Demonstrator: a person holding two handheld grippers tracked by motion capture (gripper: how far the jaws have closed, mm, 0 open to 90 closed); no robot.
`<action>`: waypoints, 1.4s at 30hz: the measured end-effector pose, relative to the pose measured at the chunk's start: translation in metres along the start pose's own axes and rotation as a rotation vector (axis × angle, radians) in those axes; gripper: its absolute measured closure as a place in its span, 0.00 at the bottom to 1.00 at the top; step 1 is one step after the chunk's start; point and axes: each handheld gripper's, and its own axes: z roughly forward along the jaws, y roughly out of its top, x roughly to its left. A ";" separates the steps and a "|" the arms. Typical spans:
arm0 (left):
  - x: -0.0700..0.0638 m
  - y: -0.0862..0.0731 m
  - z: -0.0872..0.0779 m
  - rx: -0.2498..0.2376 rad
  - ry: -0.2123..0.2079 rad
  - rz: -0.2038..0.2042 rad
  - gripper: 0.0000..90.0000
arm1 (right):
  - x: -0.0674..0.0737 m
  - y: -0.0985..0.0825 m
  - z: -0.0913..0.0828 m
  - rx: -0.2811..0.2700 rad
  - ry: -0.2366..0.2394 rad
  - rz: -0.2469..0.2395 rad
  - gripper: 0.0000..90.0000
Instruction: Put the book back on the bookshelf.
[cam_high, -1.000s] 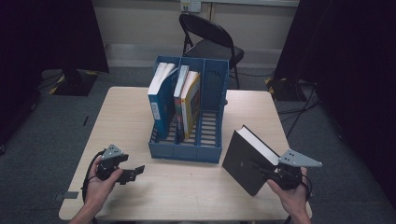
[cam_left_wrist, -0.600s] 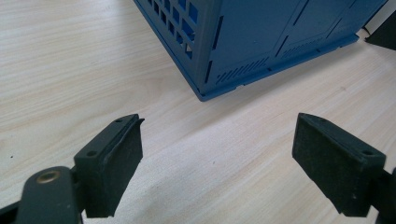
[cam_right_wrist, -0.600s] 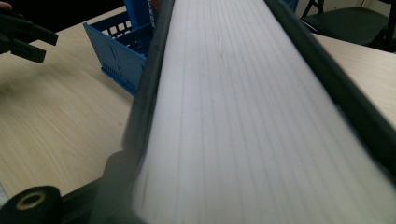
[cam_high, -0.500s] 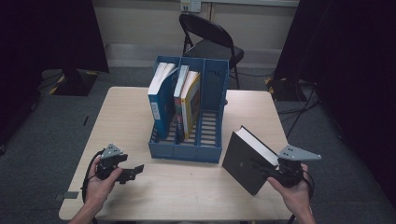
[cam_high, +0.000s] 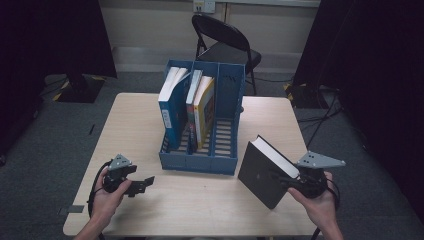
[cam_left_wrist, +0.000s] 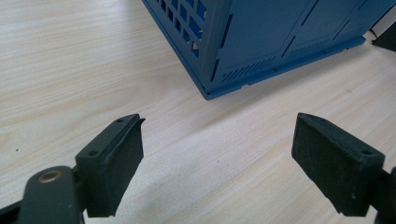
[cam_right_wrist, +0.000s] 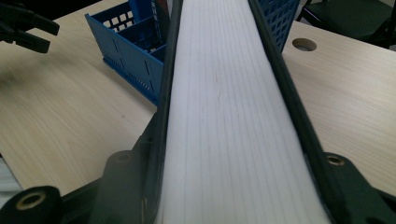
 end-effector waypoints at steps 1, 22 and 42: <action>0.000 0.000 0.000 -0.002 0.003 0.001 0.18 | 0.000 0.002 0.000 0.002 0.003 -0.003 0.55; -0.004 0.000 0.002 0.013 -0.007 0.022 0.18 | 0.007 0.068 0.017 0.346 -0.007 -0.095 0.55; -0.008 0.000 0.000 0.002 -0.001 0.034 0.19 | 0.011 0.084 0.055 0.640 -0.030 -0.103 0.55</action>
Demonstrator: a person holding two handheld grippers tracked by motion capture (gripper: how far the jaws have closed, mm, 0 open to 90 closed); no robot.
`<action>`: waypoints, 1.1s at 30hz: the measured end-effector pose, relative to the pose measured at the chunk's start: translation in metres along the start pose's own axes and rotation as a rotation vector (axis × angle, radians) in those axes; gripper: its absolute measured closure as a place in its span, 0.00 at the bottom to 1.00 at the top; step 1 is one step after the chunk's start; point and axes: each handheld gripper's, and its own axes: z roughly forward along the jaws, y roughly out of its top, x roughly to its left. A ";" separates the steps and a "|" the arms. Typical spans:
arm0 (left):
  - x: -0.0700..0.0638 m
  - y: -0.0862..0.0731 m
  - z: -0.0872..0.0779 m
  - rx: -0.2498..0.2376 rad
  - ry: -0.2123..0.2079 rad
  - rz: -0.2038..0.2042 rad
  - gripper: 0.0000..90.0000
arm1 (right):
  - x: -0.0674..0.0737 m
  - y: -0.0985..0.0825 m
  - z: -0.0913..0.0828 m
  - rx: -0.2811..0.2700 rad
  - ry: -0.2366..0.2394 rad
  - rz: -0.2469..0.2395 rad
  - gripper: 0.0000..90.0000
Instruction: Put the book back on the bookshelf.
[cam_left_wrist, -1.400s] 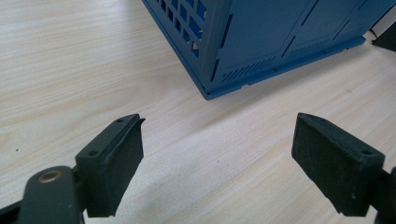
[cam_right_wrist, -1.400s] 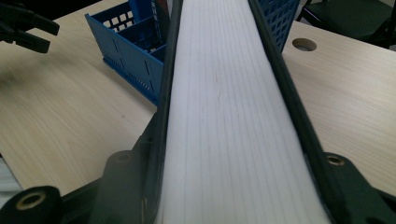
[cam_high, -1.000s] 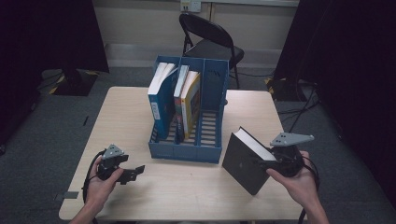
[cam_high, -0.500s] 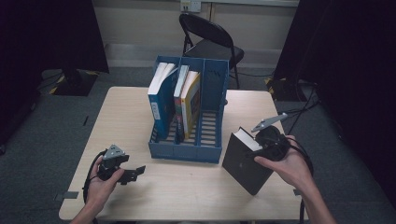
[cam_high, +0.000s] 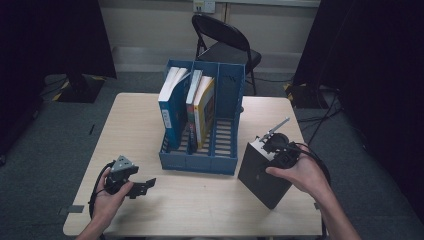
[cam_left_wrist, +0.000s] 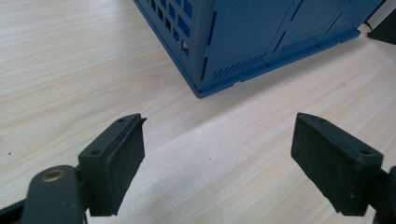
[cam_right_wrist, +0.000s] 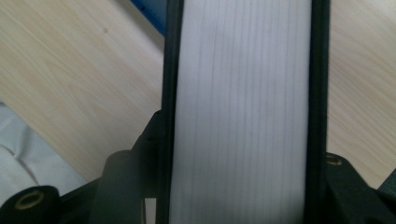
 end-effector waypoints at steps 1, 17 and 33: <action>0.000 0.000 0.000 0.005 0.000 0.002 0.19 | 0.000 -0.001 0.000 0.002 0.005 0.001 0.56; -0.001 -0.001 0.000 0.016 -0.002 0.008 0.19 | -0.002 0.002 0.004 0.078 0.032 0.037 0.59; 0.001 -0.001 0.003 0.023 0.000 0.006 0.19 | -0.009 -0.003 -0.008 0.046 0.018 0.117 0.59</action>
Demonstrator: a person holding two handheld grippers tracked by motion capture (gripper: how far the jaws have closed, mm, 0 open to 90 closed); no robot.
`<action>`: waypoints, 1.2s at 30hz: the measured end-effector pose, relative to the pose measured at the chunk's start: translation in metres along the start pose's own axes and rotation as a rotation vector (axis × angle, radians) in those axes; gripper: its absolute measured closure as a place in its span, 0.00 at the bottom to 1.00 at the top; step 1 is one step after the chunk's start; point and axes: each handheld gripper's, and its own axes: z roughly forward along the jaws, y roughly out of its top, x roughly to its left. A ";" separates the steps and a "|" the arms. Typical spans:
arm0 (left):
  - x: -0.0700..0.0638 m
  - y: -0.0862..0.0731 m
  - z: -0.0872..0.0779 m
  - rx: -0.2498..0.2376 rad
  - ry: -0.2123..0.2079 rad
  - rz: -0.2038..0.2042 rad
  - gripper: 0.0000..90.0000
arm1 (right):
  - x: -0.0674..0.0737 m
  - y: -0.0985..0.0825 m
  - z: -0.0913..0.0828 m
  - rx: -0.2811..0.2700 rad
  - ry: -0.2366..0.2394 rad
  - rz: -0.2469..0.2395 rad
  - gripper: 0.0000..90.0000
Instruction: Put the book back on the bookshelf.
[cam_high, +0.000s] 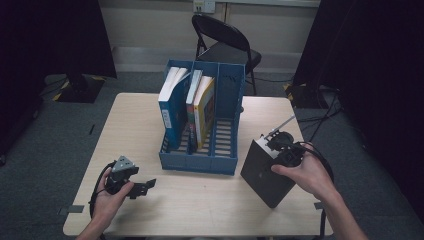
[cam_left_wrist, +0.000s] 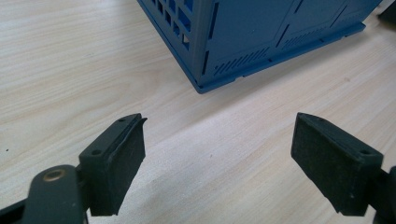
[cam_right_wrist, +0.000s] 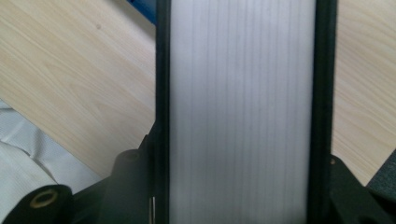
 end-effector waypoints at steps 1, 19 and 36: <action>0.000 0.000 0.000 -0.004 -0.001 0.000 0.19 | -0.001 0.000 -0.003 -0.005 0.001 0.000 0.60; 0.003 -0.001 0.002 0.004 0.008 -0.012 0.19 | -0.013 0.026 -0.051 -0.113 -0.027 0.036 0.60; 0.003 -0.001 0.003 0.006 0.001 -0.007 0.19 | -0.006 0.082 -0.069 -0.111 -0.035 0.031 0.60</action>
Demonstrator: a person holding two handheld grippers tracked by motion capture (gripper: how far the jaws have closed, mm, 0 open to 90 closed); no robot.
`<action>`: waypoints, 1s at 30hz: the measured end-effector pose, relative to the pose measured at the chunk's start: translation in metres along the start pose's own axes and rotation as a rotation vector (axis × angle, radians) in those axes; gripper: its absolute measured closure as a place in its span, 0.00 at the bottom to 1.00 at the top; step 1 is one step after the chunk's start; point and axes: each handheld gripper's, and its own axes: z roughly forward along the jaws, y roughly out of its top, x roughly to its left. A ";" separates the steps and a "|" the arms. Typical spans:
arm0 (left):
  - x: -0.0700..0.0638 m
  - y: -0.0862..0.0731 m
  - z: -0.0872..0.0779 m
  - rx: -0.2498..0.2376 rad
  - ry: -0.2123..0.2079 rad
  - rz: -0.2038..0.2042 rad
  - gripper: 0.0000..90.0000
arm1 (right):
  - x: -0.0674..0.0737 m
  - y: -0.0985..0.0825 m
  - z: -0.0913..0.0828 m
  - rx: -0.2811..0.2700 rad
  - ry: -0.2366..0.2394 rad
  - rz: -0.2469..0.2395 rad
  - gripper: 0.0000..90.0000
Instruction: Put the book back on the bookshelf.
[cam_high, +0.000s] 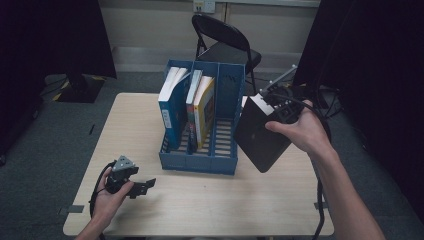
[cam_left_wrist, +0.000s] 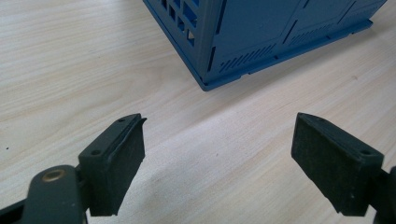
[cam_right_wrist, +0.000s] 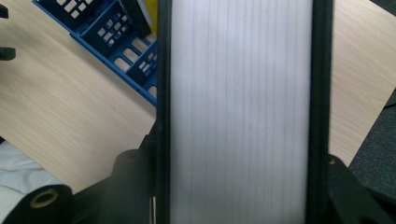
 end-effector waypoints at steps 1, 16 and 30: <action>0.000 0.000 0.000 -0.002 0.000 -0.002 0.19 | 0.002 0.003 0.001 0.002 -0.003 -0.001 0.60; 0.001 0.000 -0.001 0.000 -0.005 0.007 0.19 | 0.018 0.050 0.024 0.058 -0.006 0.026 0.60; -0.006 -0.001 0.002 0.001 -0.006 0.029 0.19 | 0.019 0.093 0.038 0.043 -0.037 0.173 0.60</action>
